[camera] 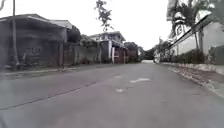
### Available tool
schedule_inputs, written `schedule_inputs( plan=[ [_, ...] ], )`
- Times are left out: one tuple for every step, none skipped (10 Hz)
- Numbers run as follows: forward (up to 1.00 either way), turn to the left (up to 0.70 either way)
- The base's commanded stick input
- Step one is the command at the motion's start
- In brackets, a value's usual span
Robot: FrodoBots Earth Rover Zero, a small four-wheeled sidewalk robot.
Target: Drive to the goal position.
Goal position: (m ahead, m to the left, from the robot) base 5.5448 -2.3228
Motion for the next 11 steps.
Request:
schedule_inputs(
  plan=[
    [1.00,0.03],
    [1.00,0.00],
    [1.00,0.00],
    [1.00,0.04],
    [1.00,0.03],
    [1.00,0.00],
    [1.00,0.00],
    [1.00,0.00],
    [1.00,0.00],
    [1.00,0.00],
    [1.00,0.00]
  ],
)
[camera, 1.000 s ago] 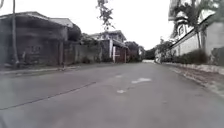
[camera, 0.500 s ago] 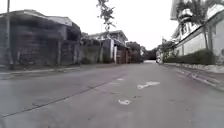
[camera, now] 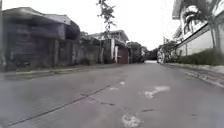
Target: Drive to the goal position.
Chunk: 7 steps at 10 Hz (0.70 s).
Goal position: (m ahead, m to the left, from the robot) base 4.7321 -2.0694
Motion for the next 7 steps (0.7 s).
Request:
schedule_inputs(
  plan=[
    [1.00,0.00],
    [1.00,0.00],
    [1.00,0.00],
    [1.00,0.00],
    [1.00,0.00],
    [1.00,0.00],
    [1.00,-0.16]
  ],
)
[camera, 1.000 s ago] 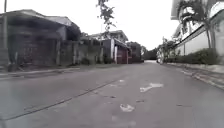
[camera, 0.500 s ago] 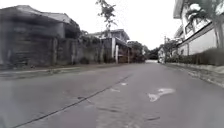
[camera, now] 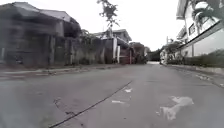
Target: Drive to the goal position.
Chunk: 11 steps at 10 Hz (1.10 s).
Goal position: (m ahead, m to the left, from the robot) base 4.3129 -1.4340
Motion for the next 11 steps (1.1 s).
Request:
schedule_inputs(
  plan=[
    [1.00,-0.40],
    [1.00,-0.40],
    [1.00,-0.40],
    [1.00,-0.40],
    [1.00,-0.40],
    [1.00,-0.40],
    [1.00,-0.40],
    [1.00,-0.38],
    [1.00,-0.31],
    [1.00,-0.40],
    [1.00,-0.40]
  ],
)
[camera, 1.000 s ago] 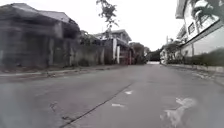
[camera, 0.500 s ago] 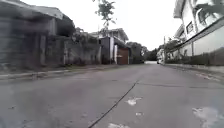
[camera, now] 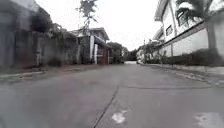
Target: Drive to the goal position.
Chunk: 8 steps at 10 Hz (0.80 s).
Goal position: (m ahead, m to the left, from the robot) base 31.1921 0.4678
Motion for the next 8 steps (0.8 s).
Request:
schedule_inputs(
  plan=[
    [1.00,-0.40],
    [1.00,-0.40],
    [1.00,-0.40],
    [1.00,-0.40],
    [1.00,-0.29],
    [1.00,0.17],
    [1.00,0.08],
    [1.00,0.09]
  ],
)
